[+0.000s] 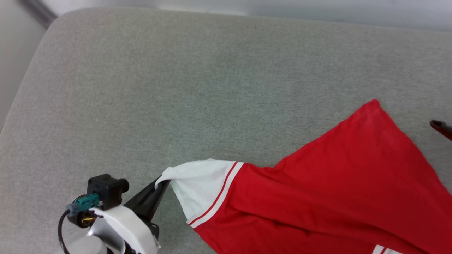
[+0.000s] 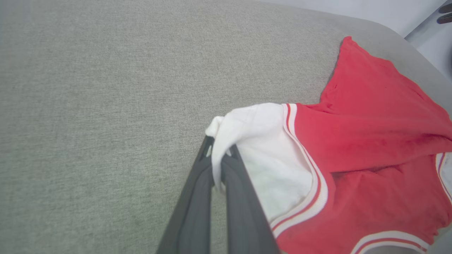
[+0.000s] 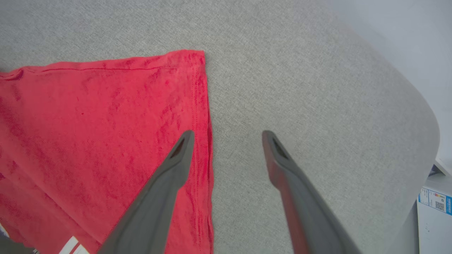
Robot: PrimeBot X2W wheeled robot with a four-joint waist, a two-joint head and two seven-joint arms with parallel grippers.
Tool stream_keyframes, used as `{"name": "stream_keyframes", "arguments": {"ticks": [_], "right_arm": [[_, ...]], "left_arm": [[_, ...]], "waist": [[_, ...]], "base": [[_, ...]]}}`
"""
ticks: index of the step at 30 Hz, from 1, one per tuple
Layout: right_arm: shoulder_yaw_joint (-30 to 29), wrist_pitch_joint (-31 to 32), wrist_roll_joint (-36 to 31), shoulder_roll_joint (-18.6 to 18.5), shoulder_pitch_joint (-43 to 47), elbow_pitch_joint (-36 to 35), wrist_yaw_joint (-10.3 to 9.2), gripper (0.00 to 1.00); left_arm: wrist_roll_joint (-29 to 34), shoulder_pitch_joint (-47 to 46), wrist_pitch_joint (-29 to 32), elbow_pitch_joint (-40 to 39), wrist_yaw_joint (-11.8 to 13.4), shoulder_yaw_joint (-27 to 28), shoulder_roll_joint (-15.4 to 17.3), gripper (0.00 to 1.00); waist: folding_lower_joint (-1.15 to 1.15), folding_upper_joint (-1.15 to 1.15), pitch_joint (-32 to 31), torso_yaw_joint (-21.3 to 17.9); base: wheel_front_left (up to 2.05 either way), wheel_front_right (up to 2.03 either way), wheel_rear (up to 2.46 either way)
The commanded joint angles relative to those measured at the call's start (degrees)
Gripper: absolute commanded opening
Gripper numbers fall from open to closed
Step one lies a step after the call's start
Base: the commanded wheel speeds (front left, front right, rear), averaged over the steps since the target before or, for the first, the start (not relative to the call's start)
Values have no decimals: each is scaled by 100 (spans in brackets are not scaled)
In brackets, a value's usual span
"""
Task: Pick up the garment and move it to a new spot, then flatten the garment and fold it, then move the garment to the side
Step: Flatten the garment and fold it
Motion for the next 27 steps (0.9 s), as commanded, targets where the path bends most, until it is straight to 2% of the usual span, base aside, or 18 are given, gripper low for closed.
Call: {"name": "stream_keyframes", "arguments": {"ticks": [1,6,12,17,23,24,25,27], "right_arm": [[193,168,-113,122,-291,126,-3,100],[869,584,-534,545,-1164,640,-3,100],[1281,578,-834,945,-1769,1480,-3,100],[1557,442,-872,1118,-1788,1976,-3,100],[1990,351,-608,1111,-1442,2262,5,98],[2013,296,-578,1090,-1428,2266,5,23],[2014,237,-526,1073,-1425,2260,6,0],[2009,76,-468,1033,-1471,2209,4,0]], "left_arm": [[48,-137,0,40,-42,5,-83,0],[145,-336,-12,147,-171,-22,-262,0],[230,-487,-52,241,-262,-20,-434,0],[261,-530,-73,299,-320,-8,-541,0],[269,-548,-94,382,-350,-5,-584,0],[266,-549,-92,397,-357,-10,-591,0],[264,-553,-84,414,-366,-18,-598,0],[266,-557,-68,451,-382,-35,-595,0]], "waist": [[-1,0,179,151],[-1,0,432,334],[-1,0,721,498],[-1,0,880,586],[-1,0,902,584],[-1,0,883,575],[-1,0,859,564],[-1,0,773,527]], "base": [[0,0,0],[0,0,0],[0,0,0],[0,0,0],[0,0,0],[0,0,0],[0,0,0],[0,0,0]]}}
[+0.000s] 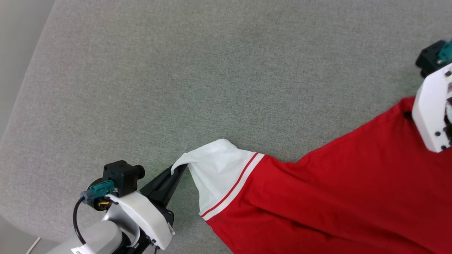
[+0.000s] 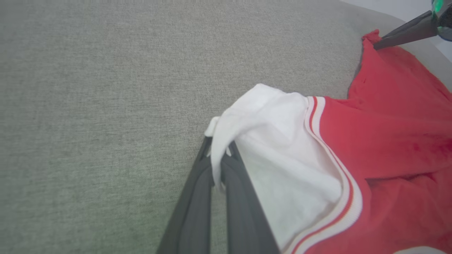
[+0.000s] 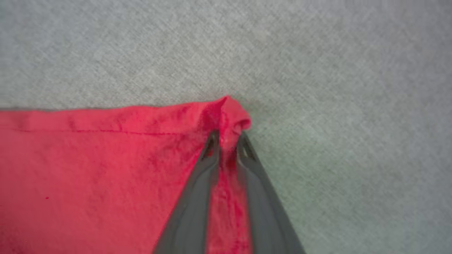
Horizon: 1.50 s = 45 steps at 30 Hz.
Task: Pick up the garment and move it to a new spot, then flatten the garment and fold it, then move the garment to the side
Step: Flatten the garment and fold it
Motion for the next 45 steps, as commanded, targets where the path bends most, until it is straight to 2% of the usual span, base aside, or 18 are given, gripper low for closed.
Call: {"name": "stream_keyframes", "arguments": {"ticks": [1,13,18,22,30,35,36,45], "right_arm": [[120,-138,50,28,201,23,11,0],[-114,-1528,589,-90,263,-463,7,0],[-339,-1925,800,-64,338,-653,8,0],[-570,-2168,744,-106,135,-820,7,0],[-1125,-2554,238,132,-762,-828,8,0],[-1204,-2555,-233,330,-1590,-637,7,0],[-1261,-2642,-518,490,-2189,-437,8,0],[-1235,-3041,-1145,1021,-3707,301,7,0]], "left_arm": [[24,-59,-2,24,-30,6,1,0],[49,-257,96,-238,136,228,397,0],[101,-659,261,-499,279,457,516,0],[177,-1276,403,-609,291,710,540,0],[360,-3009,800,-357,127,1213,264,0],[635,-4284,1075,56,-11,1375,-3,0],[745,-5052,1233,441,-160,1428,-229,0],[1076,-6813,1379,1584,-604,1476,-694,0]], "waist": [[-1,0,-115,-55],[-1,0,-1079,-449],[-1,0,-1309,-647],[-1,0,-1274,-778],[-1,0,-835,-966],[-1,0,-479,-1053],[-1,0,-274,-1089],[-1,0,161,-1168]], "base": [[0,0,0],[0,0,0],[0,0,0],[0,0,0],[0,0,0],[0,0,0],[0,0,0],[0,0,0]]}}
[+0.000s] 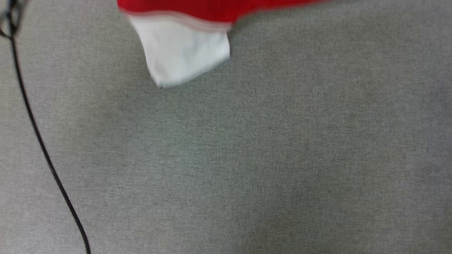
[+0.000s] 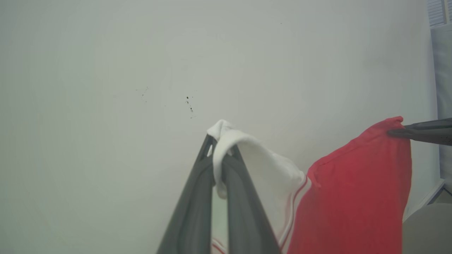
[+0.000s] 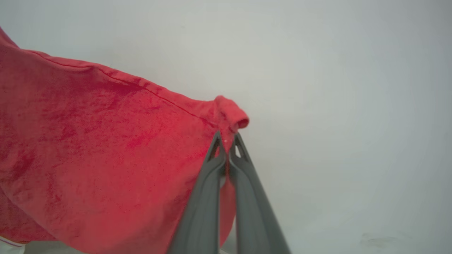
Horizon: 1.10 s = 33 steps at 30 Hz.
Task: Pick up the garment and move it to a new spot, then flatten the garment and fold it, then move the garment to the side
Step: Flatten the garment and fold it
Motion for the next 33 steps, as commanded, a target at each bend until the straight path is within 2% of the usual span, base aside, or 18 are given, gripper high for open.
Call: {"name": "stream_keyframes", "arguments": {"ticks": [1,9,16,19,25,30,33], "right_arm": [[24,-78,-64,80,-235,99,-4,0],[274,-429,-210,213,-1049,704,-3,0],[865,-711,-94,194,-644,1115,-3,0],[1139,-871,42,156,-401,1246,-4,0],[1726,-1273,416,78,396,1454,-4,0],[2128,-1590,843,-93,1338,1445,-3,0],[2324,-1719,1074,-220,1930,1372,-4,0]], "left_arm": [[76,-231,-31,118,-43,24,-25,0],[126,-905,-141,875,-294,118,-122,0],[13,-370,-378,1345,-483,-62,-233,0],[-39,118,-527,1486,-532,-184,-325,0],[-211,1371,-953,1660,-580,-395,-280,0],[-359,2638,-1208,1575,-477,-613,-288,0],[-424,3453,-1296,1328,-311,-753,-238,0]], "waist": [[0,0,112,-41],[0,0,433,-70],[0,0,612,-31],[0,0,591,-16],[0,0,333,-18],[0,0,-142,12],[0,0,-463,48]], "base": [[0,0,0],[0,0,0],[0,0,0],[0,0,0],[0,0,0],[0,0,0],[0,0,0]]}}
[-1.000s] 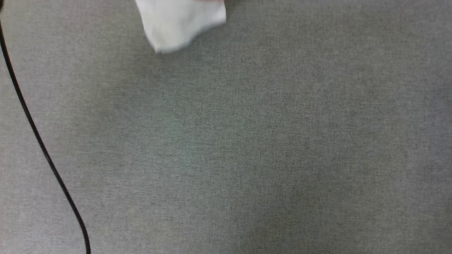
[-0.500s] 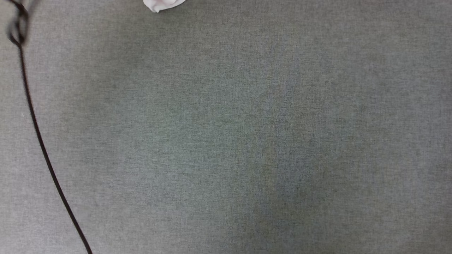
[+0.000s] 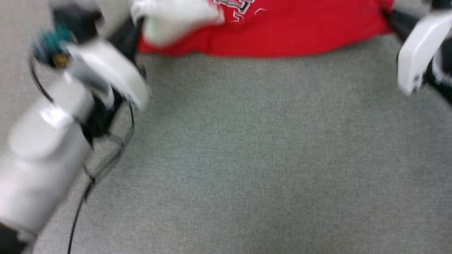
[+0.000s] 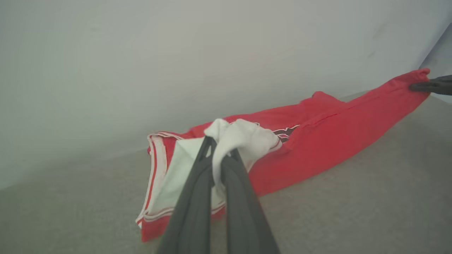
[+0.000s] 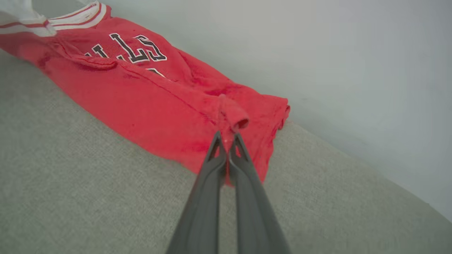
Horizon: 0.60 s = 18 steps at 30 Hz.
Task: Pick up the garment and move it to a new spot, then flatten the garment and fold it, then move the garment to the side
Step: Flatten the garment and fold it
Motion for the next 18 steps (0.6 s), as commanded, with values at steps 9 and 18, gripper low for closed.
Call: {"name": "stream_keyframes", "arguments": {"ticks": [9,18], "right_arm": [[275,-473,739,-495,2160,-346,-4,0],[151,-639,930,-812,3773,-662,-4,0]], "left_arm": [[-468,2888,-157,-1385,759,-335,585,0],[-841,4531,-152,-2434,1376,-601,980,0]], "waist": [[0,0,-1341,111],[0,0,-1987,167]], "base": [[0,0,0],[0,0,0]]}}
